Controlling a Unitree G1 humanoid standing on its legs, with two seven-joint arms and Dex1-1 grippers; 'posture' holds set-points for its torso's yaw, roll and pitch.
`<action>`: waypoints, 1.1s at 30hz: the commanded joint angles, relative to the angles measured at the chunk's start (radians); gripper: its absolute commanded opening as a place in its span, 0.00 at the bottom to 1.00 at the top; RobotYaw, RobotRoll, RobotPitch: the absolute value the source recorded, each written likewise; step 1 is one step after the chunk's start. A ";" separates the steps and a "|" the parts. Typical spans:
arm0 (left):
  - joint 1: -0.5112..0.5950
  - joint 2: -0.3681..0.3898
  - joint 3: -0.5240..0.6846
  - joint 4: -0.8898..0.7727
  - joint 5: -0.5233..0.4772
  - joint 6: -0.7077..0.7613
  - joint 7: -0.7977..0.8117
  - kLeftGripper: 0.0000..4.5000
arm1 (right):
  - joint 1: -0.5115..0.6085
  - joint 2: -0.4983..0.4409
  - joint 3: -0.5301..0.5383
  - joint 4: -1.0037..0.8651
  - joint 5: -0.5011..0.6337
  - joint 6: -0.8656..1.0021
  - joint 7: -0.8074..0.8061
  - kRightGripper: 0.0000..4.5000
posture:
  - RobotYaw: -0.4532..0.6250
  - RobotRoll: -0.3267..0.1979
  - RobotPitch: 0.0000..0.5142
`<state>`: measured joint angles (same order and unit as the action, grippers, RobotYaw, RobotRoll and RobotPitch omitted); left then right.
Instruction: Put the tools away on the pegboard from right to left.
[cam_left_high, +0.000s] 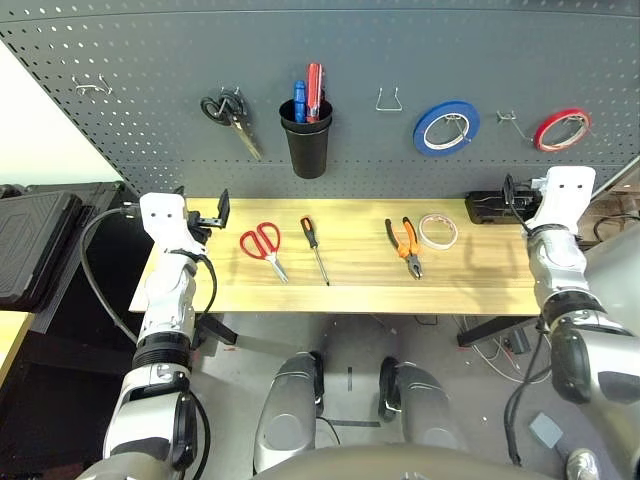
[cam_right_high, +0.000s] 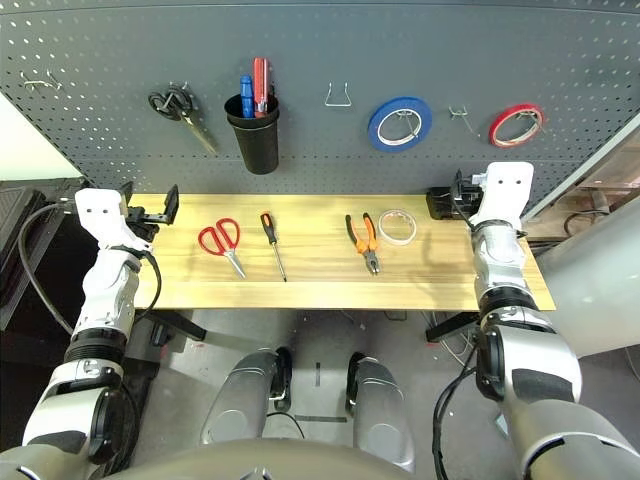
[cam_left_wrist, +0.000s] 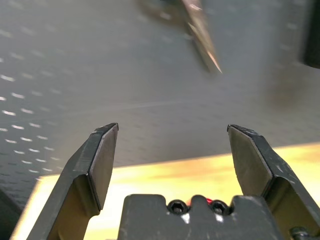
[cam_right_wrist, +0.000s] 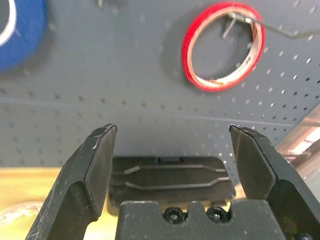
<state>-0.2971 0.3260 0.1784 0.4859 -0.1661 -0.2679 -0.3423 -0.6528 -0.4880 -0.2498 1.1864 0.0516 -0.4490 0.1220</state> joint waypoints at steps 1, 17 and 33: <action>0.052 -0.006 -0.069 -0.116 -0.010 0.079 -0.086 0.99 | 0.019 -0.053 0.006 0.026 0.002 0.122 0.082 1.00 | 0.58 0.62 0.32; 0.107 0.022 -0.282 -0.348 0.024 0.299 -0.308 0.99 | 0.090 -0.159 0.113 0.013 -0.067 0.279 0.417 1.00 | 0.53 0.62 0.46; 0.108 0.065 -0.352 -0.433 0.070 0.402 -0.331 0.99 | -0.093 -0.133 0.315 0.094 -0.250 0.284 0.542 1.00 | 0.55 0.62 0.59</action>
<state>-0.2041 0.3799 -0.1586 0.0765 -0.1119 0.1187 -0.6644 -0.7406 -0.6326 0.0401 1.2597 -0.1738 -0.1652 0.6477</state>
